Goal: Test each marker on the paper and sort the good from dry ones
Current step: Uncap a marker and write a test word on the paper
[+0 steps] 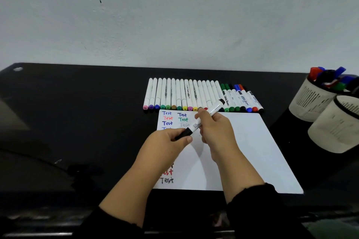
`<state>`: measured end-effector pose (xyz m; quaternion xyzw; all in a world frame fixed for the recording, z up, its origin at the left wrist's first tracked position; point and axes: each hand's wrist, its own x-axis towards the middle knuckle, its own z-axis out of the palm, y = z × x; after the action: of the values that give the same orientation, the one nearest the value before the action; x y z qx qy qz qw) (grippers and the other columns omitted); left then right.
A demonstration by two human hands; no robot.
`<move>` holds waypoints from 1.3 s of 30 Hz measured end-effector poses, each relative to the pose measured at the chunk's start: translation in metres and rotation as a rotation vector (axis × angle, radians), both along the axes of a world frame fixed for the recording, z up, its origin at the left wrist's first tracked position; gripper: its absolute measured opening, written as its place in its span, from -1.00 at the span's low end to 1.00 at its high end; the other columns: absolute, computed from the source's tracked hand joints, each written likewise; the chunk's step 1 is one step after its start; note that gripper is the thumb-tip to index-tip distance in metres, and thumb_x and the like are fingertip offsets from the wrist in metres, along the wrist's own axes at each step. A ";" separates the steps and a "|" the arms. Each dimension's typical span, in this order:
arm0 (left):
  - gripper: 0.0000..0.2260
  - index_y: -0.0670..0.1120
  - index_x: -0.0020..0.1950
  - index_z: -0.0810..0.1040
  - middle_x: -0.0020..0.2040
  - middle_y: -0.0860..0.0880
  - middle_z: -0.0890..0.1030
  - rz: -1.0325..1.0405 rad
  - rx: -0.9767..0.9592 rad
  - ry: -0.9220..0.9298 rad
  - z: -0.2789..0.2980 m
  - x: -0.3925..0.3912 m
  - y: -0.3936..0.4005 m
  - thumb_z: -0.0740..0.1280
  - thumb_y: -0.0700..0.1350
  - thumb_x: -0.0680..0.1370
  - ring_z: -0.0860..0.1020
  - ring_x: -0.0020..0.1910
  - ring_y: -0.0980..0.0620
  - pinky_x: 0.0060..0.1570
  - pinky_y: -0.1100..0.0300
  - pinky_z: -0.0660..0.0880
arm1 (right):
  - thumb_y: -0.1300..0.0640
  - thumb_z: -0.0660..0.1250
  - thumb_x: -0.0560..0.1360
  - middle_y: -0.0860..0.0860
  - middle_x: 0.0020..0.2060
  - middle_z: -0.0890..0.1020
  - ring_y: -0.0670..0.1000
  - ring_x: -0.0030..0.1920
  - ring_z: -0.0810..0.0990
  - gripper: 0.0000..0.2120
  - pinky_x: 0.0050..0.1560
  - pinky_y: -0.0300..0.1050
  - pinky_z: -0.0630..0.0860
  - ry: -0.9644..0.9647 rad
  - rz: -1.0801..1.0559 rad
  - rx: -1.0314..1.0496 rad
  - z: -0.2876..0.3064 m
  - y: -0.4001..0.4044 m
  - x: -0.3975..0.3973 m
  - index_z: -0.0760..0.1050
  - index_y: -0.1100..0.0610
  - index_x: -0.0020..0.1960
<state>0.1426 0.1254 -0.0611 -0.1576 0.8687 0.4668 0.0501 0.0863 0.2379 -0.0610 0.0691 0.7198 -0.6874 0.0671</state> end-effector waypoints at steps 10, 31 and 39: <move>-0.75 0.16 0.23 0.51 -0.17 0.06 0.57 -0.074 -0.217 -0.021 0.002 -0.001 0.007 0.27 0.07 0.55 0.52 -0.26 0.08 -0.26 0.20 0.51 | 0.04 0.34 0.51 -0.08 -0.28 0.61 -0.10 -0.25 0.57 -0.86 -0.30 -0.24 0.44 0.131 -0.013 0.085 -0.005 -0.001 -0.002 0.47 0.02 -0.21; -0.71 0.02 0.22 0.40 -0.14 0.08 0.41 -0.128 -0.696 0.173 -0.006 0.011 0.017 0.04 0.11 0.63 0.40 -0.17 0.10 -0.22 0.23 0.38 | 0.17 0.23 0.49 0.03 -0.38 0.48 0.02 -0.35 0.40 -0.82 -0.28 -0.12 0.33 0.063 -0.062 0.121 -0.010 -0.008 -0.007 0.37 0.13 -0.29; -0.81 0.04 -0.05 0.60 -0.37 0.13 0.49 0.017 -0.136 0.043 -0.005 0.011 0.008 0.23 0.05 0.57 0.43 -0.42 0.17 -0.40 0.29 0.40 | 0.17 0.21 0.49 0.07 -0.36 0.48 0.03 -0.34 0.39 -0.84 -0.28 -0.12 0.33 0.068 0.053 0.190 -0.014 -0.012 -0.012 0.38 0.14 -0.27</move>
<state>0.1534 0.1335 -0.0666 -0.1578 0.8981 0.4102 0.0168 0.0739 0.2257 -0.0748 0.0327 0.7853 -0.6160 0.0537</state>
